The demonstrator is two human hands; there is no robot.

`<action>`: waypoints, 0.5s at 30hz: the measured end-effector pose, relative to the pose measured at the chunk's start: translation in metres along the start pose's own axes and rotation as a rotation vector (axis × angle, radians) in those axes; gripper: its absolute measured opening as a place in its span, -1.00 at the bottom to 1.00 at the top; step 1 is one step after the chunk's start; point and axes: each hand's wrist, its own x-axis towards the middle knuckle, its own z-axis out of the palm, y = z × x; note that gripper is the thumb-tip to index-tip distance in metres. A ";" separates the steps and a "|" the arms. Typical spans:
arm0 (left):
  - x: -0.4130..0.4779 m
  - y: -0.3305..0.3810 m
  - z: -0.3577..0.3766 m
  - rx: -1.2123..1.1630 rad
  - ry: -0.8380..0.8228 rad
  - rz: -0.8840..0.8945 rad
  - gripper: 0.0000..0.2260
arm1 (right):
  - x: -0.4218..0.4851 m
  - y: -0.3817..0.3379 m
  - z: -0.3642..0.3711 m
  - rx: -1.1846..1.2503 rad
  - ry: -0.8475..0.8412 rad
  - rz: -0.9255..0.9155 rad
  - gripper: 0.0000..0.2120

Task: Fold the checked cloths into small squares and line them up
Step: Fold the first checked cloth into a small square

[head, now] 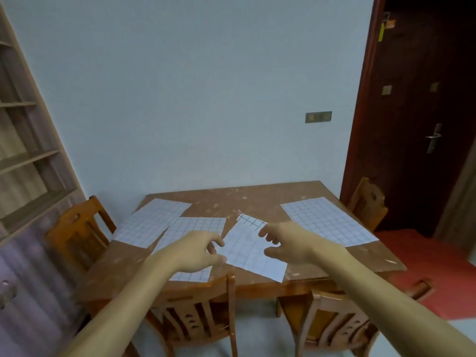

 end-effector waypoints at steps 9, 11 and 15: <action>0.155 0.017 -0.056 0.027 0.061 0.039 -0.65 | 0.118 0.082 -0.063 -0.008 0.024 0.047 -0.60; 0.182 0.020 -0.066 0.022 0.091 0.054 -0.67 | 0.142 0.096 -0.077 -0.016 0.049 0.047 -0.61; 0.229 0.015 -0.075 0.041 0.068 0.064 -0.66 | 0.185 0.116 -0.088 -0.038 0.040 0.031 -0.62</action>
